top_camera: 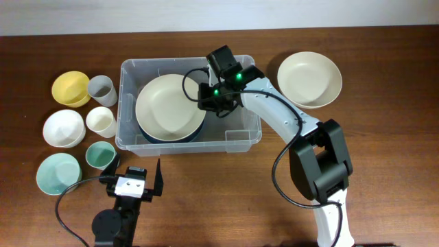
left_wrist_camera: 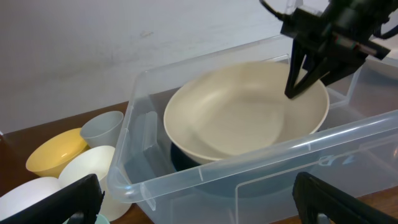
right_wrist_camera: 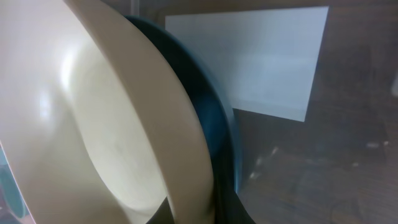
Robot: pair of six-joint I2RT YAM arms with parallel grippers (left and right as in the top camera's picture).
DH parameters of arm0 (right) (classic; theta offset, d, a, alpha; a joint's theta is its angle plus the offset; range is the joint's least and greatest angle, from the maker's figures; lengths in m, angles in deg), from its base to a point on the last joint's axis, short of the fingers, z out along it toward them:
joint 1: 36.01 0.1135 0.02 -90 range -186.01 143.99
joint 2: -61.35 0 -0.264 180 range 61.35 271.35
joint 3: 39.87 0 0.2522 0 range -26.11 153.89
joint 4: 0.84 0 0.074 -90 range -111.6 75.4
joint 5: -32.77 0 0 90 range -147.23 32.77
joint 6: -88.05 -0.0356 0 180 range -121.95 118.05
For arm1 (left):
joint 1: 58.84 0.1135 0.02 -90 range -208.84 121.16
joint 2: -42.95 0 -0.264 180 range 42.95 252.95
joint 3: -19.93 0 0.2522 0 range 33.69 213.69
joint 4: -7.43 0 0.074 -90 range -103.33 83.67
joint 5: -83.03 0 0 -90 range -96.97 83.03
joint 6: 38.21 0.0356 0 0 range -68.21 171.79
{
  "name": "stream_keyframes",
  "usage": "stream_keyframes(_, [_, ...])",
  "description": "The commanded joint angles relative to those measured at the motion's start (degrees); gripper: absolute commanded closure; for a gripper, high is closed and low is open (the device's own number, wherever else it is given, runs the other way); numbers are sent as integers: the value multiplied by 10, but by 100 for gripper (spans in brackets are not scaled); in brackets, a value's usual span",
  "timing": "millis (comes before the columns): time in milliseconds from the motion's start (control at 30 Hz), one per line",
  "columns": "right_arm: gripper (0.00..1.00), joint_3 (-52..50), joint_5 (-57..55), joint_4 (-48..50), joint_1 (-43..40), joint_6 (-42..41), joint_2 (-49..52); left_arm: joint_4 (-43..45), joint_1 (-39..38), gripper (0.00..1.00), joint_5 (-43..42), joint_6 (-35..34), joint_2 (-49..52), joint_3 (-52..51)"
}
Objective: Pack container
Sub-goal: 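Lower the cream bowl onto the blue plate and release it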
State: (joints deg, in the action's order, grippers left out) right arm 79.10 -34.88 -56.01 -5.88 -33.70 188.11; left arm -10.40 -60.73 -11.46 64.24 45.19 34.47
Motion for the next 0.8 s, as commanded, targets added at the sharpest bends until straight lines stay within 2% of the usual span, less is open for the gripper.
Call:
stream_keyframes(0, [90, 5, 12, 8, 6, -8, 3, -2, 3, 0, -2, 3, -3, -2])
stream_keyframes(67, [87, 4, 12, 7, 6, -18, 3, -2, 3, 0, -2, 3, -3, -2])
stream_keyframes(600, [85, 4, 42, 3, 6, -40, 4, -2, 3, 0, -2, 3, -3, -2])
stream_keyframes(767, [50, 4, 44, -2, 6, -40, 4, -2, 3, 0, -2, 3, -3, -2])
